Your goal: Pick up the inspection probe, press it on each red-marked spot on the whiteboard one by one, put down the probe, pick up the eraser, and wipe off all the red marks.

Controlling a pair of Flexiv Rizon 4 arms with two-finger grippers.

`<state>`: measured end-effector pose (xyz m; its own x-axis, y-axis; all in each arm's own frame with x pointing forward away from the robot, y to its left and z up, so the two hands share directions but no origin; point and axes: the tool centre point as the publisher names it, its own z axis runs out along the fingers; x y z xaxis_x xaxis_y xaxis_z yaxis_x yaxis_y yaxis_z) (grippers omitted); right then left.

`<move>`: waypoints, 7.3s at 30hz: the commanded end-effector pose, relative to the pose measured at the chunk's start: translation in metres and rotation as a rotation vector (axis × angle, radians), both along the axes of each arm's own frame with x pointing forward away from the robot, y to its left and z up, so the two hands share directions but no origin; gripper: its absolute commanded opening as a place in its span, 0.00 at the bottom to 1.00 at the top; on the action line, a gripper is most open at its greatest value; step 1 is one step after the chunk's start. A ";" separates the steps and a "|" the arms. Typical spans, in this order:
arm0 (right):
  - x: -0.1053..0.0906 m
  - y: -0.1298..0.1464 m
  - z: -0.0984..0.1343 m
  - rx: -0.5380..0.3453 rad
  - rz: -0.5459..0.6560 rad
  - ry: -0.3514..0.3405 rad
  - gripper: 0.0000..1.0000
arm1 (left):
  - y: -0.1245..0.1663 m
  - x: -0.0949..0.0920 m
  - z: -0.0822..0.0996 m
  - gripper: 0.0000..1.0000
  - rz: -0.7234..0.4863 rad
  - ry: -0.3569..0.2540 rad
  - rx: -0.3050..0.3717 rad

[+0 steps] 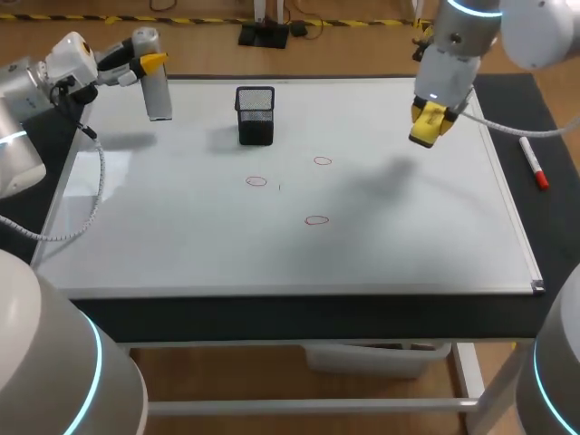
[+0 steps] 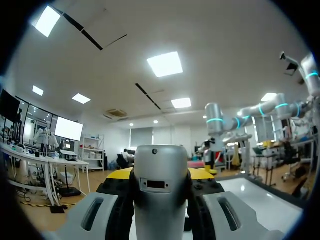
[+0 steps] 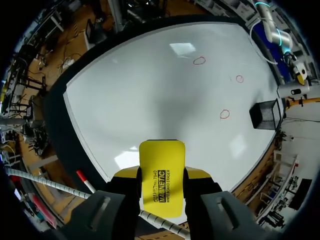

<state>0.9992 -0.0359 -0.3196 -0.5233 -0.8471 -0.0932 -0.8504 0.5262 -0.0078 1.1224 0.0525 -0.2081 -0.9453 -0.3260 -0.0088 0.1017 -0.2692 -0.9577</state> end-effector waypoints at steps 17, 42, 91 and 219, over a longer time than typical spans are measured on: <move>-0.019 0.145 -0.035 -0.057 0.403 0.080 0.00 | 0.000 0.000 0.001 0.00 0.001 -0.002 -0.001; -0.018 0.309 -0.067 -0.145 0.691 0.141 0.00 | 0.000 0.000 0.001 0.00 0.001 -0.002 -0.001; -0.032 0.335 -0.104 -0.157 0.623 0.130 0.00 | 0.000 0.000 0.001 0.00 0.001 -0.002 -0.001; 0.024 -0.047 -0.037 -0.071 -0.126 0.069 0.00 | -0.007 -0.005 0.000 0.00 -0.004 -0.001 0.028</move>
<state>1.0221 -0.0822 -0.3568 -0.6302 -0.7765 0.0001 -0.7764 0.6302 0.0078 1.1201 0.0495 -0.2113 -0.9479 -0.3181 -0.0175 0.1031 -0.2542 -0.9616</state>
